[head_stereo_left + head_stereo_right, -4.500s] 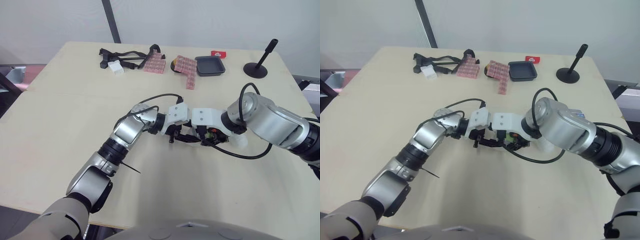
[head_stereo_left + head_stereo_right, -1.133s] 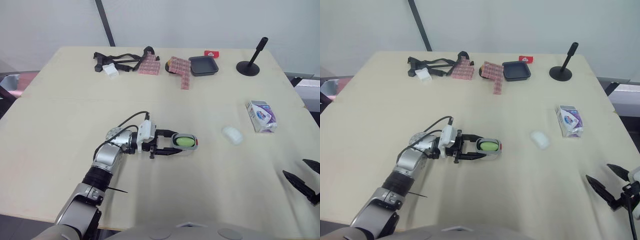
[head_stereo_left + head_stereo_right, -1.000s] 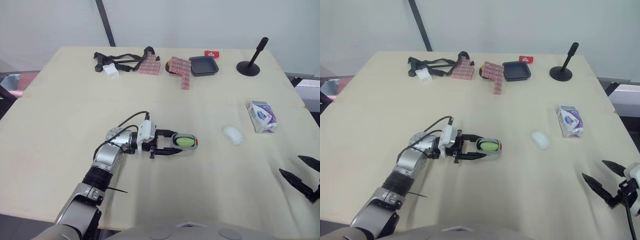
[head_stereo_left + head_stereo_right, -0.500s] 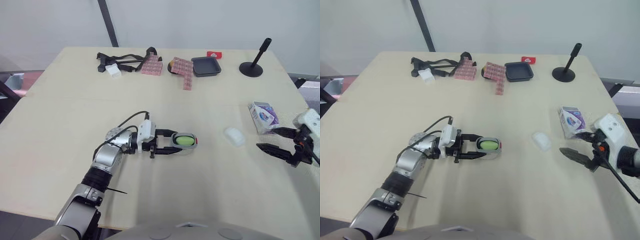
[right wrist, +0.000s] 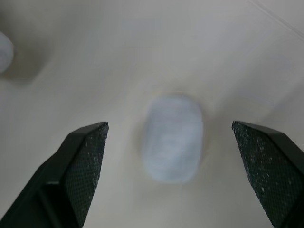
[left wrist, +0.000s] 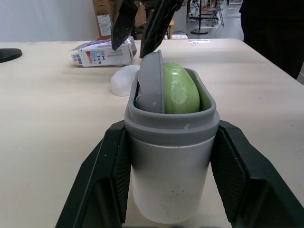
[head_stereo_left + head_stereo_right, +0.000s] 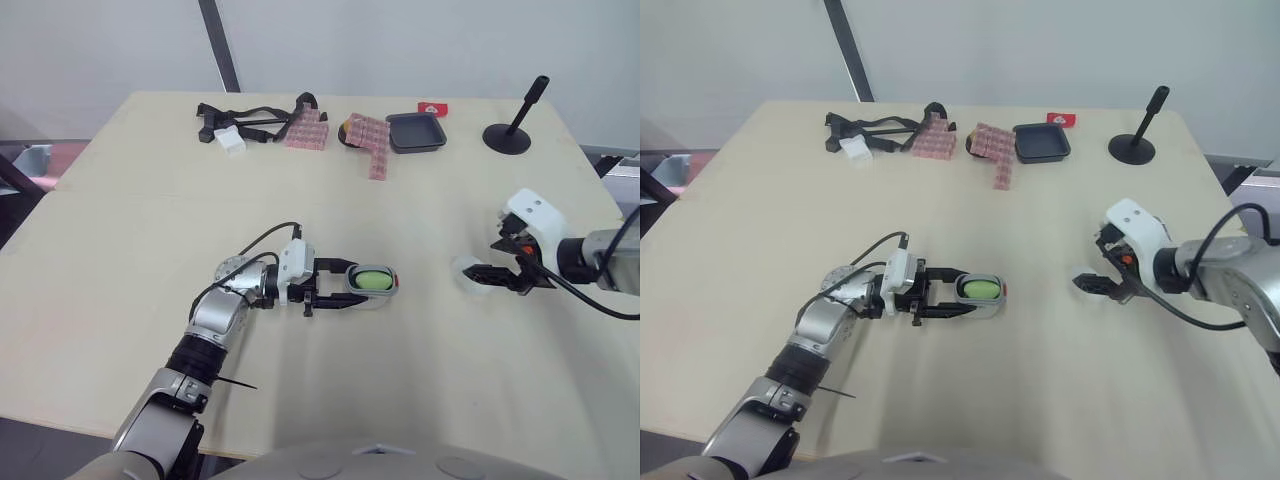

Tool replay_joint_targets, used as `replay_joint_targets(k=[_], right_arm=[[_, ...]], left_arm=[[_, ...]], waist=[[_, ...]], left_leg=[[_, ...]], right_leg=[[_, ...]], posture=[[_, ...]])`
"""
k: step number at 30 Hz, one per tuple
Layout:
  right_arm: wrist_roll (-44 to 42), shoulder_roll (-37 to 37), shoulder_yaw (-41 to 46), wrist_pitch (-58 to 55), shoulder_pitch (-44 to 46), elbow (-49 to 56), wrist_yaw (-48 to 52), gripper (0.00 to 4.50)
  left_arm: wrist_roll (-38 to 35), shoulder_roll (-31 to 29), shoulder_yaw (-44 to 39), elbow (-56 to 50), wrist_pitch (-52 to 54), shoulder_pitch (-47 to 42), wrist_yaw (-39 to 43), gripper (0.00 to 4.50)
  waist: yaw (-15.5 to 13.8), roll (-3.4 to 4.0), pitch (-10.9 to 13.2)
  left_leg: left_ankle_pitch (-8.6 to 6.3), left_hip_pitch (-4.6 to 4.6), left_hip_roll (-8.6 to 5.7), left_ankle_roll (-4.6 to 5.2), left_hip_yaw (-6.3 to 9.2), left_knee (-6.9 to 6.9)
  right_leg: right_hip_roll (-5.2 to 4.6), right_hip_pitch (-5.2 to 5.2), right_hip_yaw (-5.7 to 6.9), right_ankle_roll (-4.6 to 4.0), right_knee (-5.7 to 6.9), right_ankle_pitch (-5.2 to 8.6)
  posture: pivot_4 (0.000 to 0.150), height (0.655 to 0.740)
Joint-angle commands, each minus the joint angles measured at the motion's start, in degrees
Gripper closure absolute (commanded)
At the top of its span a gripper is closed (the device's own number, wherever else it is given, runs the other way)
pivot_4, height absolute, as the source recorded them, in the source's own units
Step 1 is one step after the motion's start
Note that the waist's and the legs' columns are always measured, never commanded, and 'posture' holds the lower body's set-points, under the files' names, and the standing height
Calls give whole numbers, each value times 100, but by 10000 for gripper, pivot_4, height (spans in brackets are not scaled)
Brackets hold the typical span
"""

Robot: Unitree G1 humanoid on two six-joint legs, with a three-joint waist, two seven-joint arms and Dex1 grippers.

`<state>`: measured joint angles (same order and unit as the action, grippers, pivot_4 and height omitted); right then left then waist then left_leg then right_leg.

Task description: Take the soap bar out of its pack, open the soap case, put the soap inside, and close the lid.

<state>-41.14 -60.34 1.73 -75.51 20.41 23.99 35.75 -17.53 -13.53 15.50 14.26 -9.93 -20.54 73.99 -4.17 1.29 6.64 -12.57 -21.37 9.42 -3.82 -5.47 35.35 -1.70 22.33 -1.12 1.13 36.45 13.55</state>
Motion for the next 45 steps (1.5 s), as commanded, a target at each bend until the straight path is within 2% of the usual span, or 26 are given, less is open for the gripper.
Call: replay_joint_targets(k=[1,9,37,38,43,45], right_arm=[[119,16,-185,-194,341,-51,-28,290],[266,164,-572,-394,553,-259,-40,290],[606,401,-658,-315,240,-356,-8,290],[613,400,-654,-322,237,-355,1,5732],[680,398,-691,-305,227,-387,16,21977],[703,400,-717,-273,218,-386,25,25837]], left_arm=[[29,-75,-12,-99,2,11,-44,26325],[36,-69,31,-170,9,55,-120,26325],[27,-37,115,-281,96,88,-223,26325],[28,-37,117,-284,100,92,-226,26325],[23,-41,124,-286,120,102,-236,26325],[24,-42,129,-290,126,109,-240,26325]], waist=[[-24,0,0],[-33,-1,0],[-44,-1,1],[-44,-1,1],[-44,-1,0],[-44,-1,1]], left_leg=[[0,-3,1,-1,0,0],[3,-9,2,-9,-7,-2],[5,-10,2,-22,-10,-4],[5,-10,2,-23,-10,-4],[5,-10,2,-23,-10,-4],[5,-8,2,-23,-10,-5]], right_leg=[[0,0,0,1,0,0],[1,-3,-3,2,2,-1],[1,-14,-4,4,-2,-2],[1,-14,-4,4,-2,-2],[1,-15,-4,4,-2,-2],[1,-19,-4,4,-3,-2]], posture=[[1500,7400],[1500,7400],[1500,7400],[1500,7400],[1500,7400],[1500,7400]])
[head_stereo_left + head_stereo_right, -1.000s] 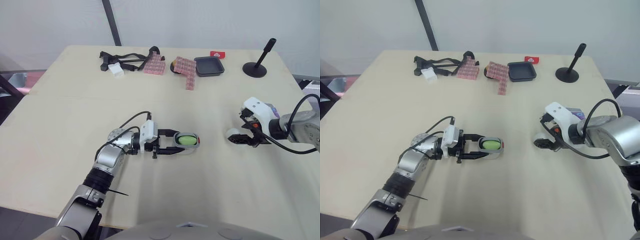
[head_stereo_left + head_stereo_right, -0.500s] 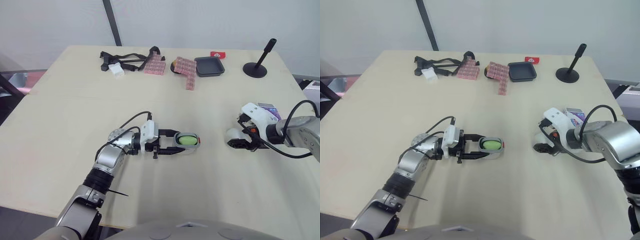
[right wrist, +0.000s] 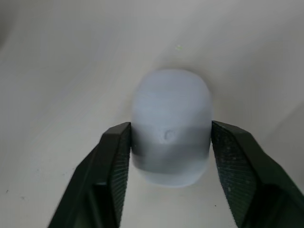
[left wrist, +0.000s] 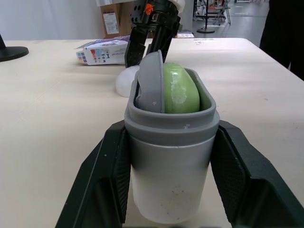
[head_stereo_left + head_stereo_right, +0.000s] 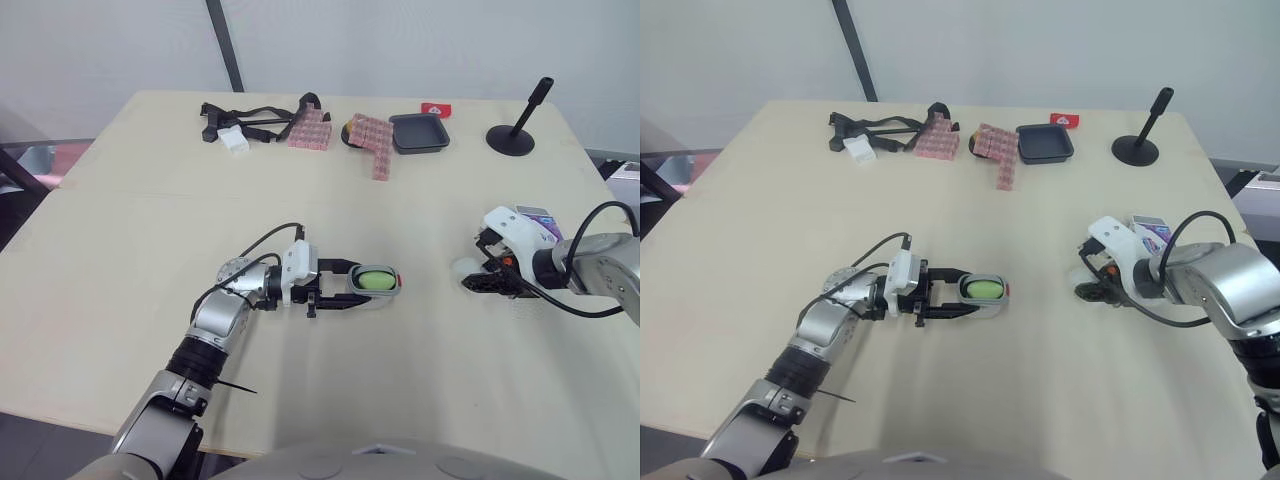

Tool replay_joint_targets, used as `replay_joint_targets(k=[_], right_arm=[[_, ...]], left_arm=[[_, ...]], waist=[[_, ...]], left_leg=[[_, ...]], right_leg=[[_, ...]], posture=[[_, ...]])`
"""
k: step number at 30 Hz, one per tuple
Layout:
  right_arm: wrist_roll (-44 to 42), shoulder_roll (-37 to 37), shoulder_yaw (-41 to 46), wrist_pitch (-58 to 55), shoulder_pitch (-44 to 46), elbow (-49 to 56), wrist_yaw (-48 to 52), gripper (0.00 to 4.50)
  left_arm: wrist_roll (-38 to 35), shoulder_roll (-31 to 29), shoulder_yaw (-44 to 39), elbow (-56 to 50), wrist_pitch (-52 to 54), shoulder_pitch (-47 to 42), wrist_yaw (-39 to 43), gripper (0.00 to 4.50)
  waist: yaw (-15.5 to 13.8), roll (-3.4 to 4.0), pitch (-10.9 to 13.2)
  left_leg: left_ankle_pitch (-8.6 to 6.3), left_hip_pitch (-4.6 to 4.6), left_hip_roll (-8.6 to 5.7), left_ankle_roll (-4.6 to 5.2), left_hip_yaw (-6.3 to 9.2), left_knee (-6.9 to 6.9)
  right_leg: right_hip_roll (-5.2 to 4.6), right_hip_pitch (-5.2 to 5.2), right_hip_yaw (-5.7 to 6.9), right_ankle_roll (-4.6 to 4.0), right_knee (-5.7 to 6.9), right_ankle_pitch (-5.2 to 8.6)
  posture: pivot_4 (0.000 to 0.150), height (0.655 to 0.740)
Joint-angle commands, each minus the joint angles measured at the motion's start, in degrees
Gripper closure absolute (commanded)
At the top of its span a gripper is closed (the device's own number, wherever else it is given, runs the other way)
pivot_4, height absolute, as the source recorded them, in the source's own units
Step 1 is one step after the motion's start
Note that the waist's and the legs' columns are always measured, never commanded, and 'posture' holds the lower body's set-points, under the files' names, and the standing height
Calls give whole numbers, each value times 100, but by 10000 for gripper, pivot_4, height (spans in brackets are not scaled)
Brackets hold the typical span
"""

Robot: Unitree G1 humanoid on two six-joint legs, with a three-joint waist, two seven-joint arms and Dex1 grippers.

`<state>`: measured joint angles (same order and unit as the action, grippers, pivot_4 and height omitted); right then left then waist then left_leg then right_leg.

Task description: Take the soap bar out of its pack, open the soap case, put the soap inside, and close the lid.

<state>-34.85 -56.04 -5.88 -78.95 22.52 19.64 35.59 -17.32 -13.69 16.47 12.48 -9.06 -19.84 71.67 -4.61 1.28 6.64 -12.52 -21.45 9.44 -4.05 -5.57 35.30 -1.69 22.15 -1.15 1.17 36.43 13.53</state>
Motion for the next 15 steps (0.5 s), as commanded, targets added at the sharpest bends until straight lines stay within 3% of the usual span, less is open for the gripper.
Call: replay_joint_targets(k=[1,15], right_arm=[[88,-30,32,99,9,48,49,25837],[319,-530,-343,1252,264,264,1139,25838]], left_arm=[[4,-25,34,-111,42,40,-11,26325],[13,-4,29,-84,58,-4,-28,26325]], waist=[[0,0,0],[4,0,0]], left_leg=[[0,0,0,0,0,0],[0,0,0,0,0,0]], right_leg=[[0,0,0,0,0,0],[0,-2,0,0,0,0]], posture=[[1500,7400],[1500,7400]])
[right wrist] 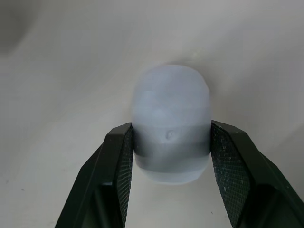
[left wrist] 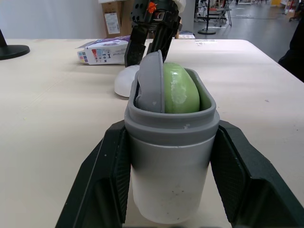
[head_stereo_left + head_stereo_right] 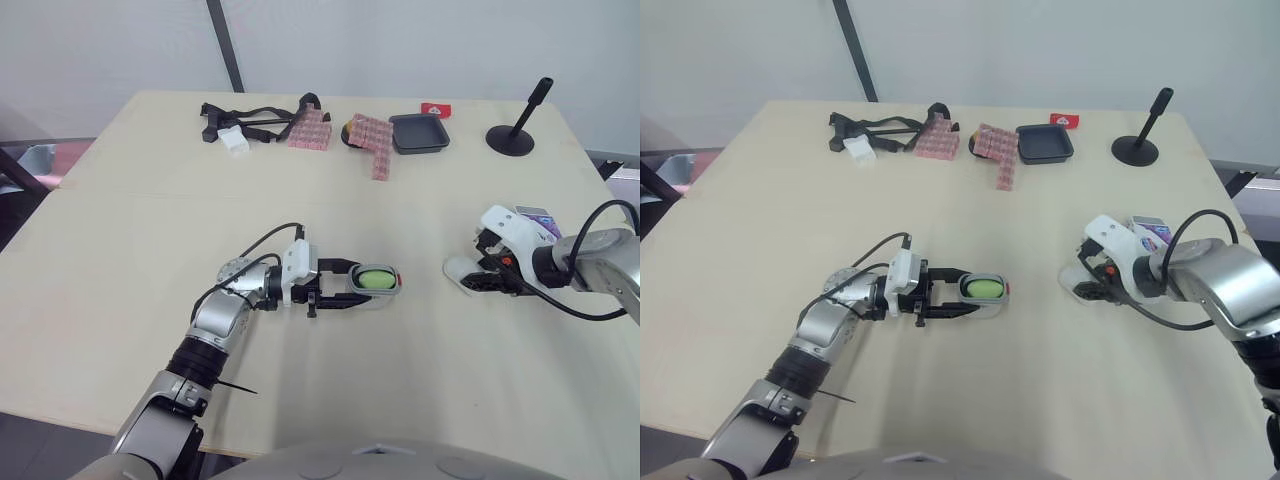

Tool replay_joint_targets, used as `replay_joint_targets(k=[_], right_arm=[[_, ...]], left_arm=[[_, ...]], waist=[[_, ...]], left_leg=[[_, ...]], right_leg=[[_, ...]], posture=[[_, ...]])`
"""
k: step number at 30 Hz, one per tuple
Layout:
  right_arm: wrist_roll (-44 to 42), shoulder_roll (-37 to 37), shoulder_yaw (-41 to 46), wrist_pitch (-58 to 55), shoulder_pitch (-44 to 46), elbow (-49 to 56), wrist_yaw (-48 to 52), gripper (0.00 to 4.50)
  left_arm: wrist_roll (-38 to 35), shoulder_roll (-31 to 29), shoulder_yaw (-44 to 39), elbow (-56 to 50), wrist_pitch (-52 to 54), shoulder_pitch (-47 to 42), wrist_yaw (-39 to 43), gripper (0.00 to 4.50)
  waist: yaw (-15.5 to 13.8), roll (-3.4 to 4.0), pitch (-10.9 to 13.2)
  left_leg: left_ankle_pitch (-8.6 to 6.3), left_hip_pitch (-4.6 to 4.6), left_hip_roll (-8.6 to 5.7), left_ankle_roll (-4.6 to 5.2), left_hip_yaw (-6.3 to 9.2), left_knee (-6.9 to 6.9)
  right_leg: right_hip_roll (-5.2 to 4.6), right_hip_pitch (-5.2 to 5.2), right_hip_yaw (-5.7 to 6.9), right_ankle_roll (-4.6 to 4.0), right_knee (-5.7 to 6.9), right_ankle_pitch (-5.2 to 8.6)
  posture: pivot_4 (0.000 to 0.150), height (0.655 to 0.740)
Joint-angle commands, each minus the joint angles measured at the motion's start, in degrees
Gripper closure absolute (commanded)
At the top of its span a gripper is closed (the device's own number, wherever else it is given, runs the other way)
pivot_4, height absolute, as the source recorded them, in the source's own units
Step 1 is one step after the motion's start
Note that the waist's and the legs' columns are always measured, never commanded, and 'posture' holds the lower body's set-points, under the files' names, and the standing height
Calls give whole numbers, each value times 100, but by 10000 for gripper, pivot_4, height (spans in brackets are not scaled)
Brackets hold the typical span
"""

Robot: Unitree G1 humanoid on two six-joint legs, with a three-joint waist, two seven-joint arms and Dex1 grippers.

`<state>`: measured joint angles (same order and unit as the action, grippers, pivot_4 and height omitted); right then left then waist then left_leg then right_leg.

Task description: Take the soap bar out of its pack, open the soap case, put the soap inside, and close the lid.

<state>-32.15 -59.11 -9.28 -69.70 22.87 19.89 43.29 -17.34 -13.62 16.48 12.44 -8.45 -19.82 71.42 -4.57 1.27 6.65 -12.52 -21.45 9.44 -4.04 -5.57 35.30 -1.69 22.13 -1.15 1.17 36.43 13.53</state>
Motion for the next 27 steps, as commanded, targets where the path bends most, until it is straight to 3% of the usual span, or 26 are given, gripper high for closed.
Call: replay_joint_targets(k=[1,8,15,27], right_arm=[[43,-279,-17,388,293,263,507,25838],[104,-592,-291,1001,1047,360,1606,25838],[-44,-218,-812,941,2377,517,2433,25838],[46,265,-1640,587,3060,935,2726,25838]], left_arm=[[19,-10,27,-66,-9,-16,-1,26325],[45,13,14,39,-44,-91,-1,26325],[65,53,3,224,-138,-237,31,26325],[78,90,5,300,-208,-238,-15,26325]], waist=[[1,0,0],[7,-1,0],[1,-3,-1],[-4,-9,-2]], left_leg=[[0,0,0,0,0,0],[0,0,1,2,0,1],[-7,0,3,18,-3,4],[1,-2,5,5,-5,26]], right_leg=[[0,0,0,0,0,0],[0,1,0,0,2,0],[0,11,0,-2,16,1],[0,40,1,-2,46,1]], posture=[[1500,7400],[1500,7400],[1500,7400],[1500,7400]])
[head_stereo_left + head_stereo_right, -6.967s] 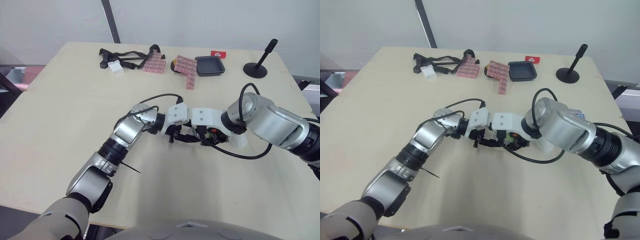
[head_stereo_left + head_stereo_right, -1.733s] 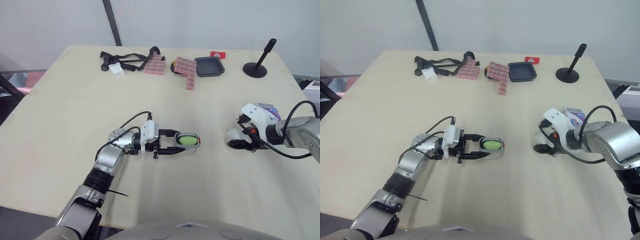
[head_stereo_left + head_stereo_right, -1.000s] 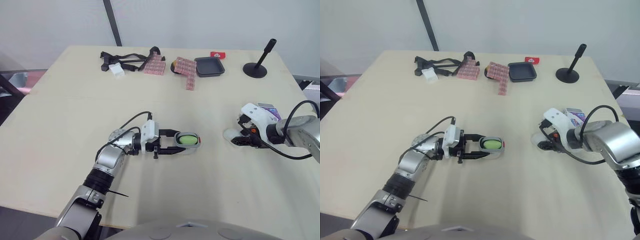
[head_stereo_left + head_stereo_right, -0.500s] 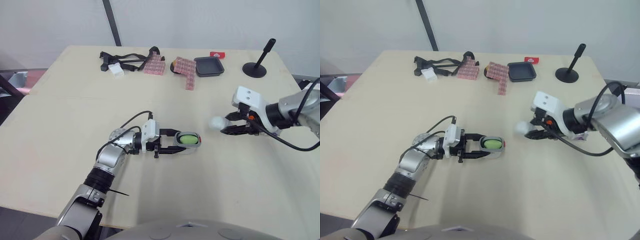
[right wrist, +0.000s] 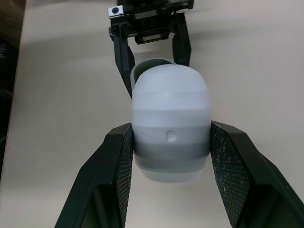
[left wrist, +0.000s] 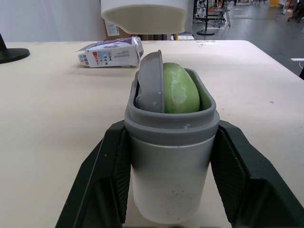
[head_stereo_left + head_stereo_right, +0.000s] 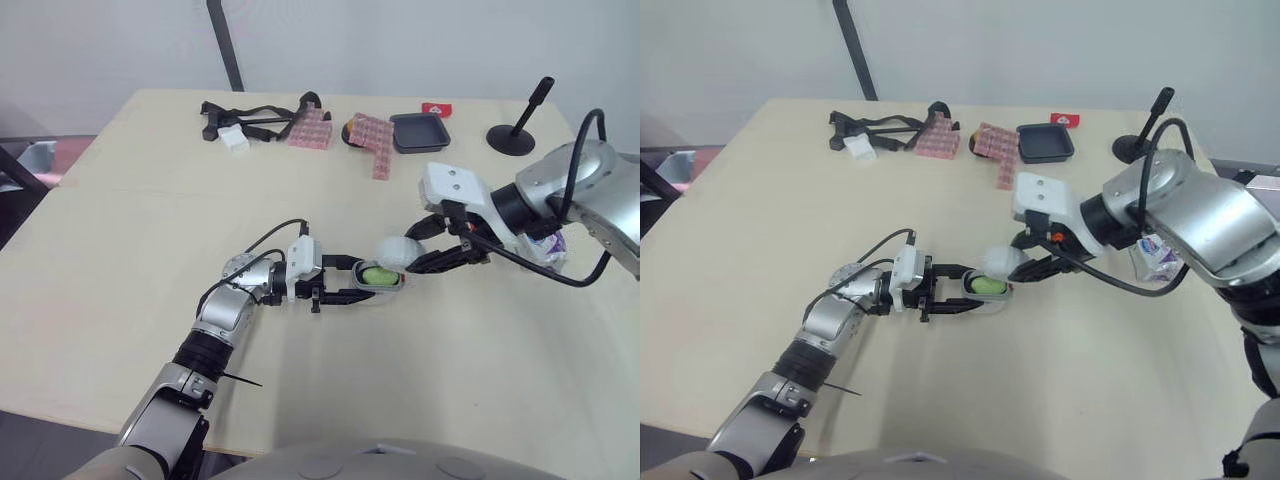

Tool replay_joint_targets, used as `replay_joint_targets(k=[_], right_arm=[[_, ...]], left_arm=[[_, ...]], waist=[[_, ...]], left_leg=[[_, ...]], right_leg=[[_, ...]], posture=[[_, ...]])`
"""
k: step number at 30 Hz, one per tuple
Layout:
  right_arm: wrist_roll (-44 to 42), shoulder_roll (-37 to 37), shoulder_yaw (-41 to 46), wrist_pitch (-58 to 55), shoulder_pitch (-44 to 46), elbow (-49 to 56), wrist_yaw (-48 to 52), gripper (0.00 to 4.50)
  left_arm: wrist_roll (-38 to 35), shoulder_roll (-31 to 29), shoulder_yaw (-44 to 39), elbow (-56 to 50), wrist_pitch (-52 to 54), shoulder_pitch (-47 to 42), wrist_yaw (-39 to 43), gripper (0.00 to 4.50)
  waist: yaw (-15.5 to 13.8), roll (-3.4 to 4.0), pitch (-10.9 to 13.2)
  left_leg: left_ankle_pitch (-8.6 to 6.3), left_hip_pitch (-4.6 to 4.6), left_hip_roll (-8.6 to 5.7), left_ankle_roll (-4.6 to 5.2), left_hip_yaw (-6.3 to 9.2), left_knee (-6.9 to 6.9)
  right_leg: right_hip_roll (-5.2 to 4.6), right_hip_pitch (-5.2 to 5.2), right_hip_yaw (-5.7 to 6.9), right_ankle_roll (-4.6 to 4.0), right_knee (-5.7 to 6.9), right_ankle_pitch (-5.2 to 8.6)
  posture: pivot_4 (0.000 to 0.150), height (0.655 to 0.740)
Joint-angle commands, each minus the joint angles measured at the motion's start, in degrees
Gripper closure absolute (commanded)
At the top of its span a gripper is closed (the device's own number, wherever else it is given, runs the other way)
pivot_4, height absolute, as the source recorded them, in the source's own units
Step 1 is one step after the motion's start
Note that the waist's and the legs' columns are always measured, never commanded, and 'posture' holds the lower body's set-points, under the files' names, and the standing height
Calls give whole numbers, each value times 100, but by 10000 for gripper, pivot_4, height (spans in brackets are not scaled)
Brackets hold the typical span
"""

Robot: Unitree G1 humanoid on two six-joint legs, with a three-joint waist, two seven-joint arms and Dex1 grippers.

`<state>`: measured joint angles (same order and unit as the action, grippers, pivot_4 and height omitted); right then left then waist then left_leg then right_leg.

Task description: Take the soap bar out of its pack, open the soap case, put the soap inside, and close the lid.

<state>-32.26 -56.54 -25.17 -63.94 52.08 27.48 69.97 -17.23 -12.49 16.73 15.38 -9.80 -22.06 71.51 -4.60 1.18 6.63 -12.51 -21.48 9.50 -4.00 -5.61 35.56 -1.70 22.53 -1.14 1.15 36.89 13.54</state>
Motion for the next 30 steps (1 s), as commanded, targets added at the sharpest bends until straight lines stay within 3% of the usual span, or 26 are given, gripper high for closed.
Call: replay_joint_targets(k=[1,10,30], right_arm=[[66,13,-65,7,143,182,61,25838],[457,465,-542,15,316,175,-219,25838],[881,679,-1056,45,457,-129,-45,25838]], left_arm=[[66,-23,-19,8,-76,-13,-25,26325],[83,-23,-18,12,-97,-14,-63,26325],[119,22,-24,-6,-75,10,-122,26325]], waist=[[-2,0,0],[10,-2,0],[21,-8,-3]], left_leg=[[0,0,0,0,0,0],[4,1,2,-9,-3,0],[6,6,2,-15,-3,-2]], right_leg=[[0,0,0,0,0,0],[3,-2,-3,1,5,-1],[2,-28,-4,1,5,-1]], posture=[[1500,7400],[1500,7400],[1500,7400]])
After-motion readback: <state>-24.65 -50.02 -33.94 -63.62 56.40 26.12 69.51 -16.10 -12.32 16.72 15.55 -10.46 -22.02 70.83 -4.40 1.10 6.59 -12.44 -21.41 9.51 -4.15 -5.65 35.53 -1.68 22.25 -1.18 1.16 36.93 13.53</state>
